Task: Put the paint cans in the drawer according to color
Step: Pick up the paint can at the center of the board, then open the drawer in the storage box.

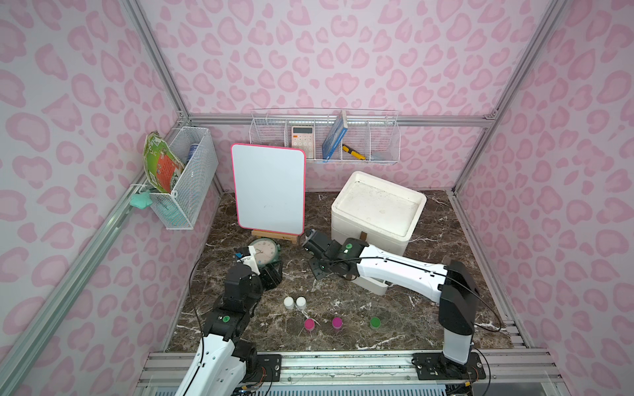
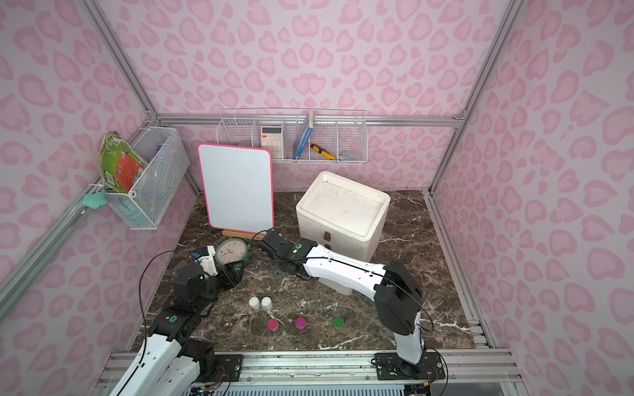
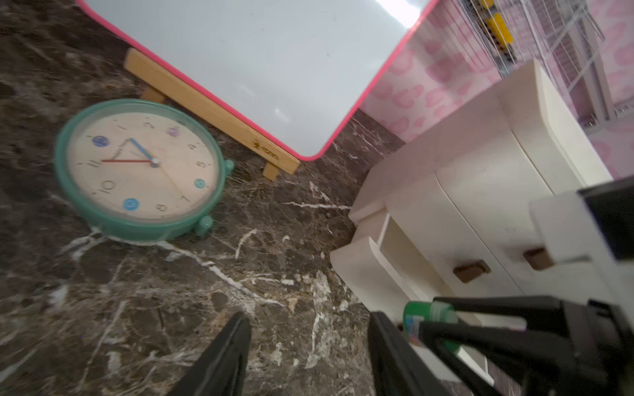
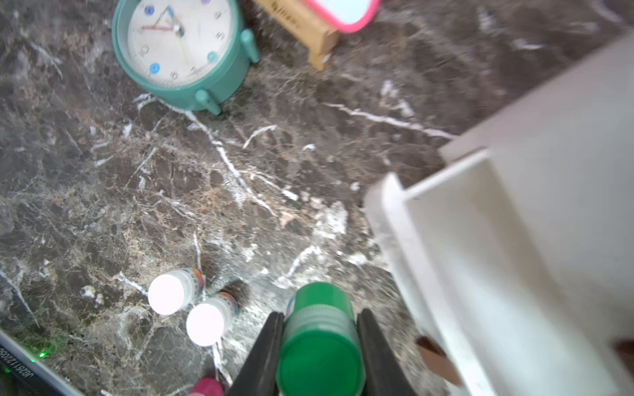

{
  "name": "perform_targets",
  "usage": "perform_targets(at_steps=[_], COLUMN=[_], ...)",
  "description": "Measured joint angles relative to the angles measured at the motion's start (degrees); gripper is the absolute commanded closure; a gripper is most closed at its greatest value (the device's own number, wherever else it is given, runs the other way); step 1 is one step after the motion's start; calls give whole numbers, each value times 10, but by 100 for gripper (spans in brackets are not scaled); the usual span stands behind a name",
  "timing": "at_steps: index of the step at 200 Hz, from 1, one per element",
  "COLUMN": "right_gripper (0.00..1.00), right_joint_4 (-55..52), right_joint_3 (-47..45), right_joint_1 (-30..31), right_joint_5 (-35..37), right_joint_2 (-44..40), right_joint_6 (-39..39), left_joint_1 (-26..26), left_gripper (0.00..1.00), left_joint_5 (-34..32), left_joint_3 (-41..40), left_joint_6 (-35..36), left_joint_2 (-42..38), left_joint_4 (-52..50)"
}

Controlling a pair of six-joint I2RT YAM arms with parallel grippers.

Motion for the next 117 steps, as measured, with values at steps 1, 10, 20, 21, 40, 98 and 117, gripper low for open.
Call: perform_targets(at_steps=[1, 10, 20, 21, 40, 98, 117], right_gripper=[79, 79, 79, 79, 79, 79, 79], right_joint_4=[-1, -9, -16, -17, -20, -10, 2], right_joint_3=[-1, -10, -18, -19, -39, -117, -125], right_joint_1=[0, -4, -5, -5, -10, -28, -29], right_joint_5=[2, 21, 34, 36, 60, 93, 94], right_joint_2=[-3, -34, -63, -66, -120, -229, -240], right_joint_6=[0, 2, 2, 2, 2, 19, 21], left_joint_1=[-5, -53, -103, -107, -187, -309, -324], left_gripper=[40, 40, 39, 39, 38, 35, 35], left_joint_5=[-2, -19, -37, -38, -75, -114, -124], left_joint_3=[0, -5, -12, -13, -32, 1, 22], left_joint_6=[1, 16, 35, 37, 72, 135, 144], left_joint_2=[1, 14, 37, 40, 111, 422, 493], left_joint_4=[2, 28, 65, 69, 143, 366, 421])
